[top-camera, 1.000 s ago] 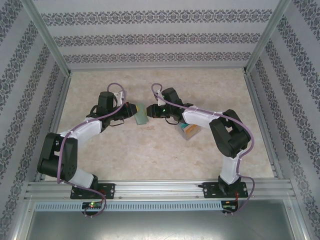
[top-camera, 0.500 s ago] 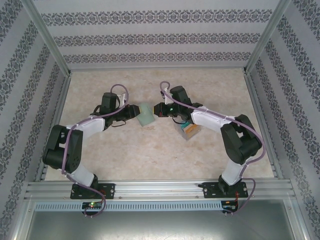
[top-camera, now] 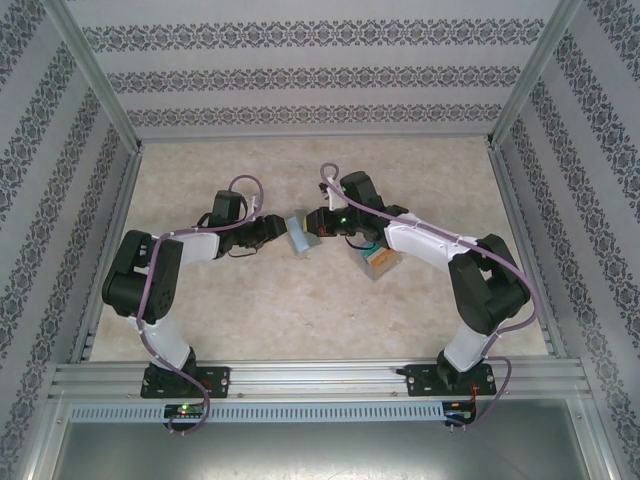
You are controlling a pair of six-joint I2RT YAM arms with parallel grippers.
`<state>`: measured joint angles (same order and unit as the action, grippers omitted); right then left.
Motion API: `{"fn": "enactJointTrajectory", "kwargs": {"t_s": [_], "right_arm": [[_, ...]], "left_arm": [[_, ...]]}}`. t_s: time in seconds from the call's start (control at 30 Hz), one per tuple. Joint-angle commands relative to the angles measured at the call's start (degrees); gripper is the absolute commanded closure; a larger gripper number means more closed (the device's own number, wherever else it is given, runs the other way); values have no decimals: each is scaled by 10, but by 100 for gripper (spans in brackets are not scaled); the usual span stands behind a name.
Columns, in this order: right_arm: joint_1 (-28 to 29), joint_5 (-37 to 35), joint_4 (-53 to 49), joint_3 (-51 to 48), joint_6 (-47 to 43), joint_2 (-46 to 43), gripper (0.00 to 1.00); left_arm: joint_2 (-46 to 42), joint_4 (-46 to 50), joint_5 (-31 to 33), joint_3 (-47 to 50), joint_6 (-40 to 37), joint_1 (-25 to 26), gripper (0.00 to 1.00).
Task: Put the credit cards into the card holder
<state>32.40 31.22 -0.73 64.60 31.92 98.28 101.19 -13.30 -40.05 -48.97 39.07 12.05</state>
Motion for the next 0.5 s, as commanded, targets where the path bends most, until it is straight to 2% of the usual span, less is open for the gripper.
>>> {"fn": "enactJointTrajectory", "kwargs": {"t_s": [0.0, 0.2, 0.47], "right_arm": [[-2, 33, 5, 18, 45, 24, 98], [-19, 57, 40, 13, 105, 46, 99], [-92, 68, 0, 26, 76, 85, 98]], "left_arm": [[10, -3, -4, -12, 5, 3, 47], [-3, 19, 6, -11, -7, 4, 47], [-28, 70, 46, -16, -38, 3, 48]]}}
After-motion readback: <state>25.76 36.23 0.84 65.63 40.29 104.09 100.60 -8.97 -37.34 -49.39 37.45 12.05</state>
